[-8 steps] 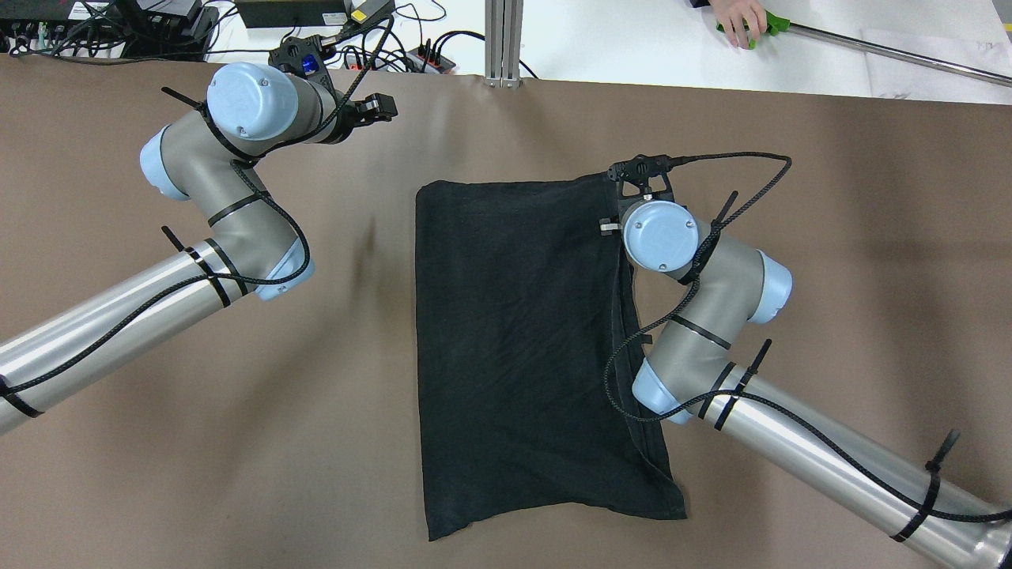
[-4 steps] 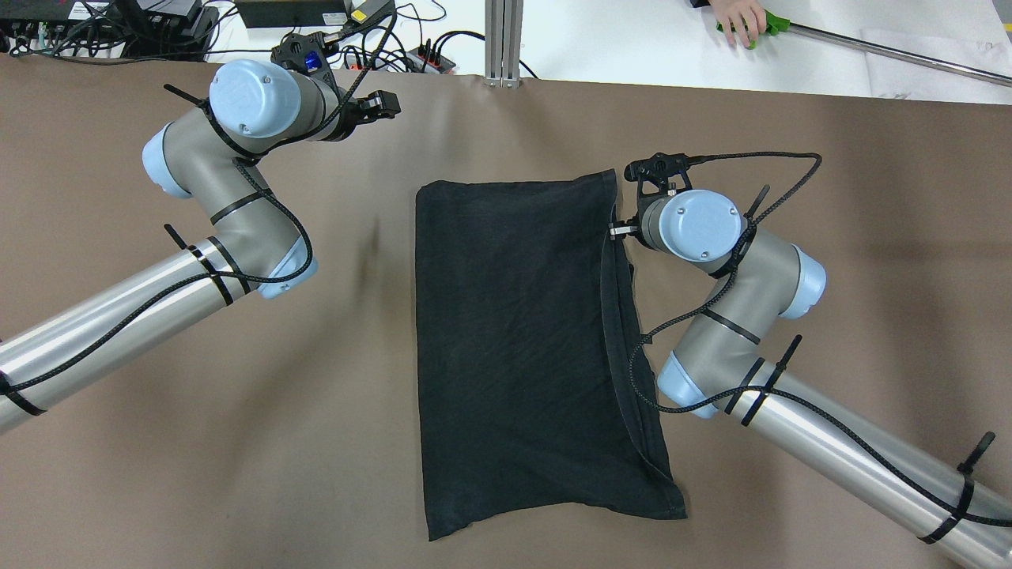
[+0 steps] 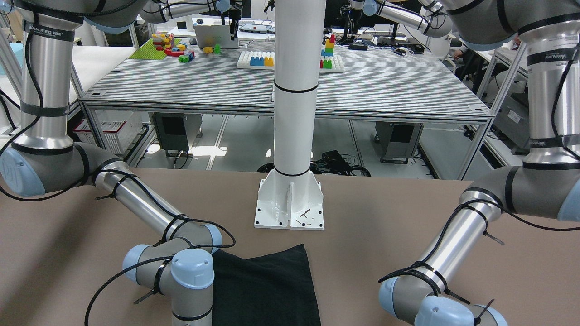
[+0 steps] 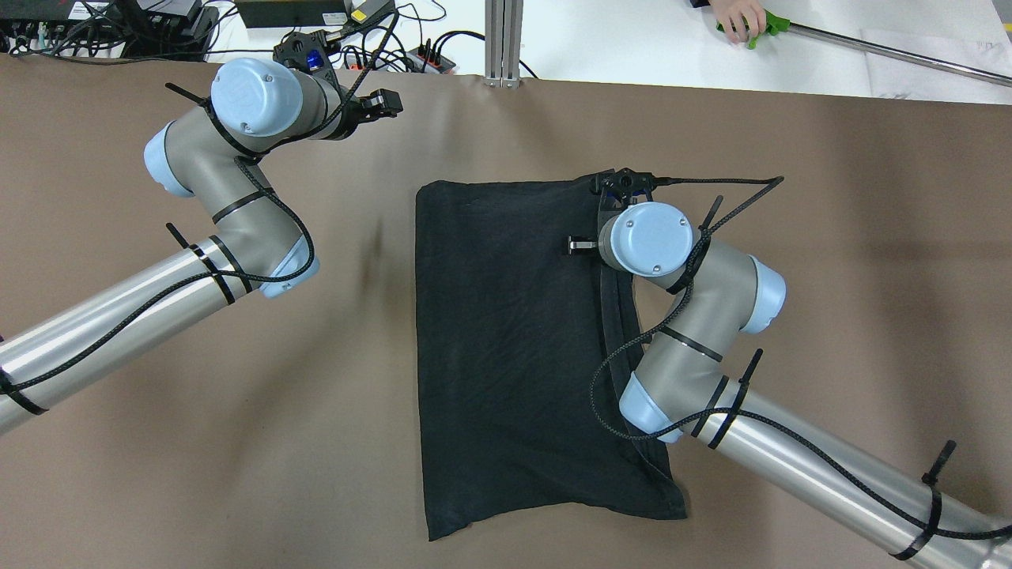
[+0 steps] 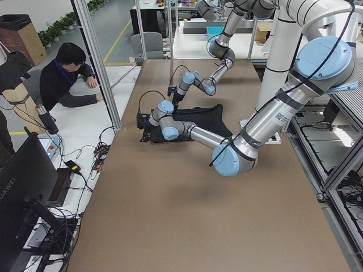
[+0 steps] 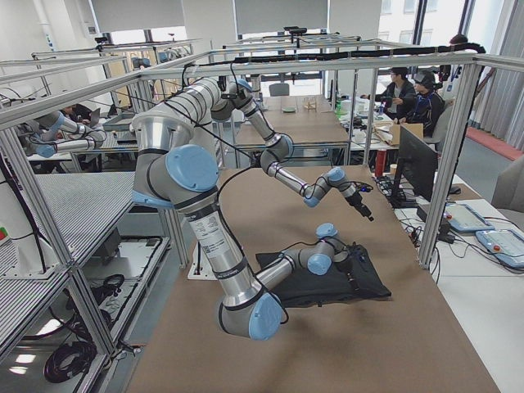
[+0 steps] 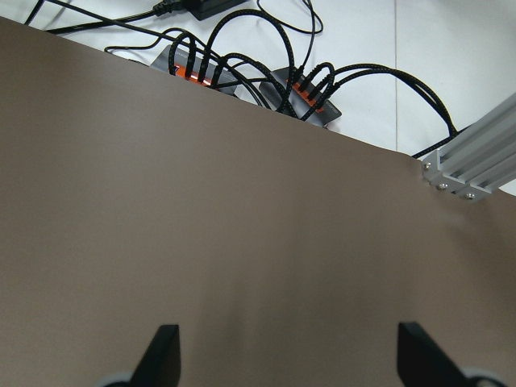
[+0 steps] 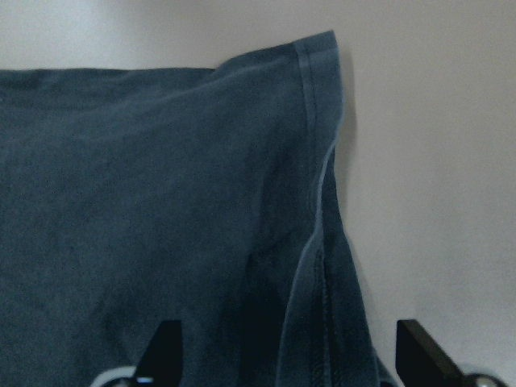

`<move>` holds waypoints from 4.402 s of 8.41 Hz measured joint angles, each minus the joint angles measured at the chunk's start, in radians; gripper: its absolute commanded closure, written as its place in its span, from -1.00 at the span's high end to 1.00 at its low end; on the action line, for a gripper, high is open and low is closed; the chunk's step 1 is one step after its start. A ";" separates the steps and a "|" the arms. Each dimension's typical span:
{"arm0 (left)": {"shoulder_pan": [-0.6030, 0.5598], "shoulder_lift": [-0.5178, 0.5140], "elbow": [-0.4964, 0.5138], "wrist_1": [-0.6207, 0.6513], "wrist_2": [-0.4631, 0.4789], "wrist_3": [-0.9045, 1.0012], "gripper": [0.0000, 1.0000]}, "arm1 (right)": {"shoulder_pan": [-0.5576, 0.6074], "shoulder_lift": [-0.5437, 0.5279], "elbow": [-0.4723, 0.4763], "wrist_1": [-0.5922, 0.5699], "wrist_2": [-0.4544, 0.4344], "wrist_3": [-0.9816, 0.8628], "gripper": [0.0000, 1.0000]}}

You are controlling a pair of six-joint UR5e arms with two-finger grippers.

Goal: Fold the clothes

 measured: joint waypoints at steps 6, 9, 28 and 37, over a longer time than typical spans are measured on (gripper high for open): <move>0.002 -0.030 0.034 0.000 0.000 0.002 0.89 | -0.041 -0.056 0.092 -0.132 -0.039 0.006 0.85; 0.002 -0.034 0.037 0.000 0.000 0.002 0.89 | -0.041 -0.109 0.133 -0.143 -0.038 -0.003 0.85; -0.011 -0.033 0.046 0.000 0.000 0.000 0.89 | 0.072 -0.164 0.153 -0.054 0.106 -0.196 0.88; -0.007 -0.031 0.043 -0.001 0.001 0.001 0.90 | -0.002 -0.271 0.248 -0.054 0.093 -0.146 0.88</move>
